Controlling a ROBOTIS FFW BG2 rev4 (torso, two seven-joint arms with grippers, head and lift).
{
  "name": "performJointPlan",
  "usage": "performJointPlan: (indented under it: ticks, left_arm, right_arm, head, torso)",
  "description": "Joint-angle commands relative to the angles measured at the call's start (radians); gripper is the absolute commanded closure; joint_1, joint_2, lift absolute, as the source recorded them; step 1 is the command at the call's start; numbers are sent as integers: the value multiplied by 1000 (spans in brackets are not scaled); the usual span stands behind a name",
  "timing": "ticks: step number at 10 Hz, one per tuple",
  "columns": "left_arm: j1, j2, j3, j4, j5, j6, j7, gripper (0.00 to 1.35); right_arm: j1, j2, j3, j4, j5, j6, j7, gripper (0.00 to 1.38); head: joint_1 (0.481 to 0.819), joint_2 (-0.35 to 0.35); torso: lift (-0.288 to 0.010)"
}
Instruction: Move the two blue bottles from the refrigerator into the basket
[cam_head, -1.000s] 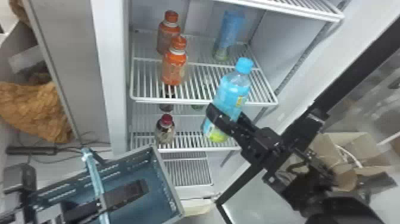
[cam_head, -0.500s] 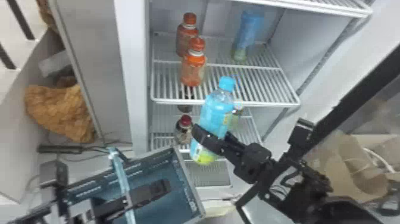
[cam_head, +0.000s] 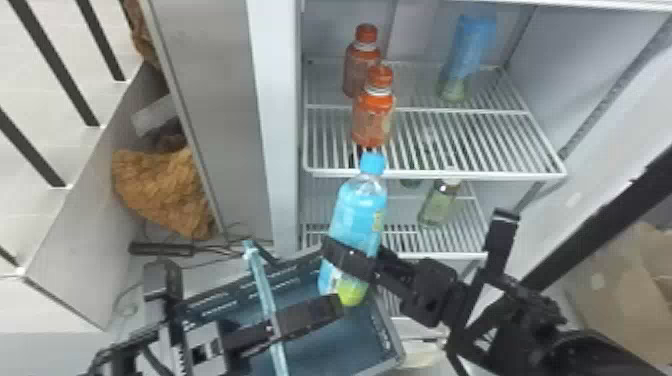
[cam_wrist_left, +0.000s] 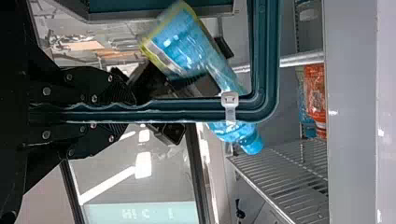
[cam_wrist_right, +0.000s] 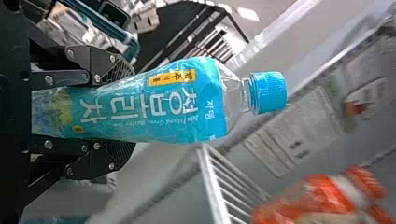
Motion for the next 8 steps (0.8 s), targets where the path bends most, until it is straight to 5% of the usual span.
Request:
performJointPlan:
  ticks: [1,3,5,6,8]
  left_arm:
    - [-8,0,-4,4,4,-2,1,1202]
    - [-11,0,-10,8,7,-7,1,1202]
    - [-11,0,-10,8,9,-9,1,1202]
    - [-11,-2,-8,11,9,-9,1,1202]
    - [-8,-2,-8,11,11,-12,1,1202]
  right_arm:
    - [-12,-5,29,26,-7,12,3,1273]
    - [-15,-11,37,26,-5,39,3,1154]
    - [-15,-15,35,1,31,74,6,283]
    - [-12,-15,37,1,29,74,6,48]
    - [-12,-16,35,-11,34,83,10,159]
  head:
    - [695,-58]
    - [695,-38]
    - [695,-34]
    - [695,-33]
    - [695,-33]
  torso:
    - [-10]
    - [-10]
    - [-10]
    - [-10]
    - [-10]
